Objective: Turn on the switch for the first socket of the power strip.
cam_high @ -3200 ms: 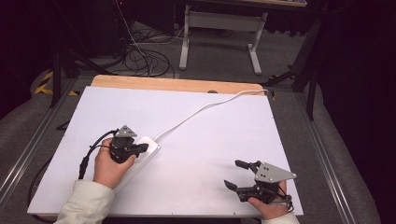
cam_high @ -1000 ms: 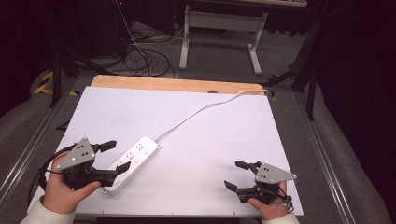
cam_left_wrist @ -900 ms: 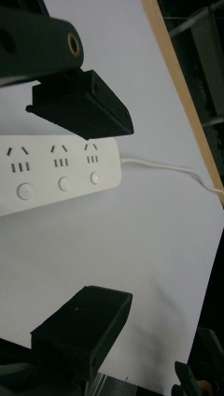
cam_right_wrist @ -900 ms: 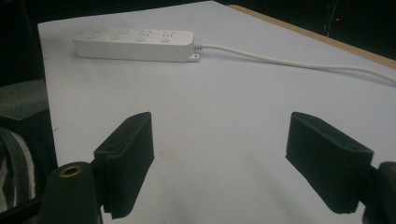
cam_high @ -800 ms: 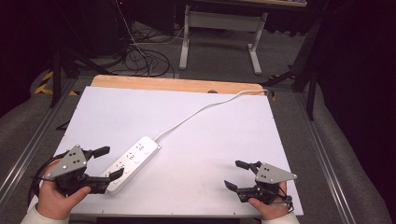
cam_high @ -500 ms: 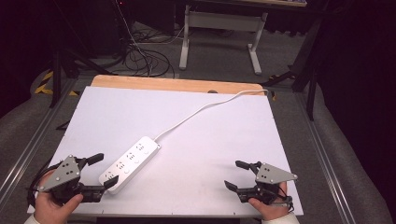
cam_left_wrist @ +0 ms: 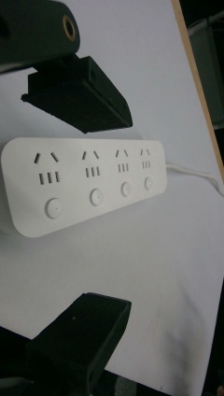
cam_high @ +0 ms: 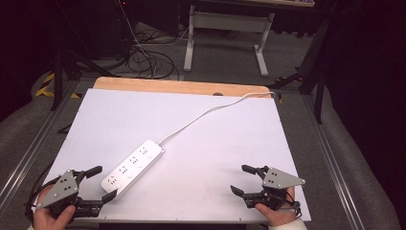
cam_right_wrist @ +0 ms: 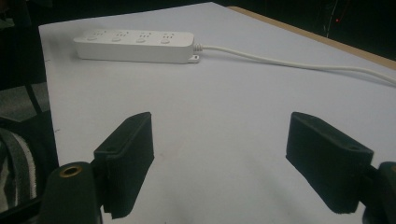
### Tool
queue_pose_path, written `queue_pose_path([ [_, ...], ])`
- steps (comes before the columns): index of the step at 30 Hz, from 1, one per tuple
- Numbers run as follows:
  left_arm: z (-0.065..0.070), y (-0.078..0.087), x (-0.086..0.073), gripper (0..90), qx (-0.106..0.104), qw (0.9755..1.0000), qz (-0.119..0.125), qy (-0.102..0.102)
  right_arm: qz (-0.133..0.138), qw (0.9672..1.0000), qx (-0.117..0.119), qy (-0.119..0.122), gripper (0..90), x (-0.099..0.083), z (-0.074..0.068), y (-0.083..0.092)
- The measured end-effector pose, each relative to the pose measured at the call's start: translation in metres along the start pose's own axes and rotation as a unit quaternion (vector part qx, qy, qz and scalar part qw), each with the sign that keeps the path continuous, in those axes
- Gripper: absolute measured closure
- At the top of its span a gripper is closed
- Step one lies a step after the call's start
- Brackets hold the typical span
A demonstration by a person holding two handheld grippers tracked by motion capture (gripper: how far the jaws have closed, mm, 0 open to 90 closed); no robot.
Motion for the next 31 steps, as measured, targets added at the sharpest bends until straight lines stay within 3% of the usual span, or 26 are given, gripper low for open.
queue_pose_path([
  [4,0.0015,0.0,-0.0037,11.9,-0.009,0.9999,0.005,-0.006,-0.001,1.0,0.0,-0.002,23.7,-0.0006,0.0004,-0.0003],
  [10,0.0001,-0.0006,-0.0076,11.8,-0.013,0.9998,0.004,0.016,-0.001,1.0,0.0,-0.004,23.7,-0.001,0.001,-0.0003],
  [14,0.0007,-0.0005,-0.0063,12.1,-0.012,0.9997,0.005,0.02,0.0,1.0,0.0,-0.004,23.7,-0.001,0.001,-0.0003],
  [21,-0.0002,0.0002,-0.0054,12.1,-0.006,0.9999,0.006,0.011,-0.002,1.0,0.0,-0.003,23.7,-0.0012,0.001,-0.0006],
  [31,-0.0005,0.0011,-0.0042,11.4,0.001,0.9998,0.015,0.016,-0.001,1.0,0.001,-0.002,23.7,-0.0009,0.0007,-0.0009],
])
Point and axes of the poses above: each handheld gripper's, and its own axes: y roughly backward along the jaws, x roughly out of its top, z roughly to its right, the point moved 3 cm from there along -y, roughly forward along the jaws, and after that the axes turned 3 degrees about z, right-handed, at the moved point
